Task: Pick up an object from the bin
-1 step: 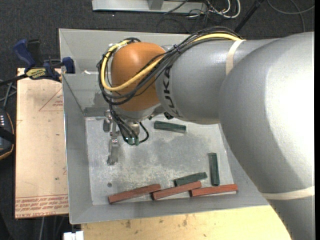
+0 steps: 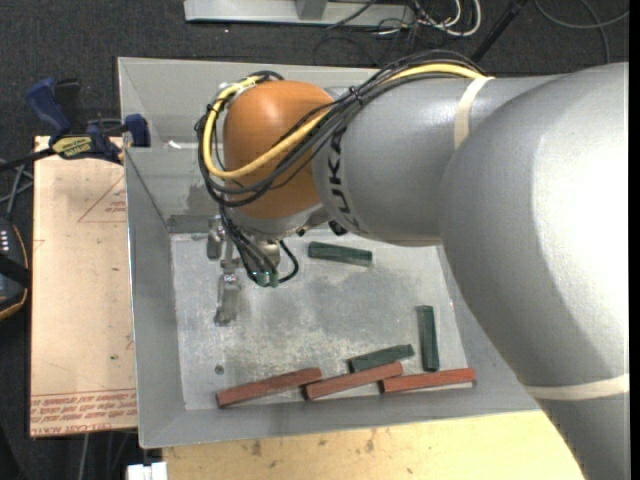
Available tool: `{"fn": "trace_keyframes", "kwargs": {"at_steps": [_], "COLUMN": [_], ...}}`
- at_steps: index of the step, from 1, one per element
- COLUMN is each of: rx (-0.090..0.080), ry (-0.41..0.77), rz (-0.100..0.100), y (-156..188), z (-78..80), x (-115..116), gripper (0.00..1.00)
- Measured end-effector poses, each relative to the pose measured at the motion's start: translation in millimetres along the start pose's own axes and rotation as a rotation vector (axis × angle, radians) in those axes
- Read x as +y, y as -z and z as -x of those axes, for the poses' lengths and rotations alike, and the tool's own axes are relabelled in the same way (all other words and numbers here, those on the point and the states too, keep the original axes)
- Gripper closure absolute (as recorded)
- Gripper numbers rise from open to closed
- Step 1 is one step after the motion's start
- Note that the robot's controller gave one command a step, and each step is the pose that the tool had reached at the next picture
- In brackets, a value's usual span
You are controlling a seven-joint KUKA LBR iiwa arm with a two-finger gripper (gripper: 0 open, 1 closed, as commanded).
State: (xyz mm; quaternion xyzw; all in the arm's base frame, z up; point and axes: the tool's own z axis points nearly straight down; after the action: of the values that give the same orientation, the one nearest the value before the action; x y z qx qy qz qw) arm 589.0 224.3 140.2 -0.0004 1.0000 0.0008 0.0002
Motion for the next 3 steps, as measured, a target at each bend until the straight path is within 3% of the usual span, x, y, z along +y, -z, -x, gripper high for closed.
{"fn": "trace_keyframes", "kwargs": {"at_steps": [1, 2, 3], "rx": [0.000, -0.001, 0.001], "ry": [0.074, 0.101, 0.190], "rz": [0.001, 0.000, -0.001], "y": [2, -21, -30], "z": [-12.9, -37.3, -85.2], "x": [-18, -65, -71], "gripper": [0.00, 0.00, 0.00]}}
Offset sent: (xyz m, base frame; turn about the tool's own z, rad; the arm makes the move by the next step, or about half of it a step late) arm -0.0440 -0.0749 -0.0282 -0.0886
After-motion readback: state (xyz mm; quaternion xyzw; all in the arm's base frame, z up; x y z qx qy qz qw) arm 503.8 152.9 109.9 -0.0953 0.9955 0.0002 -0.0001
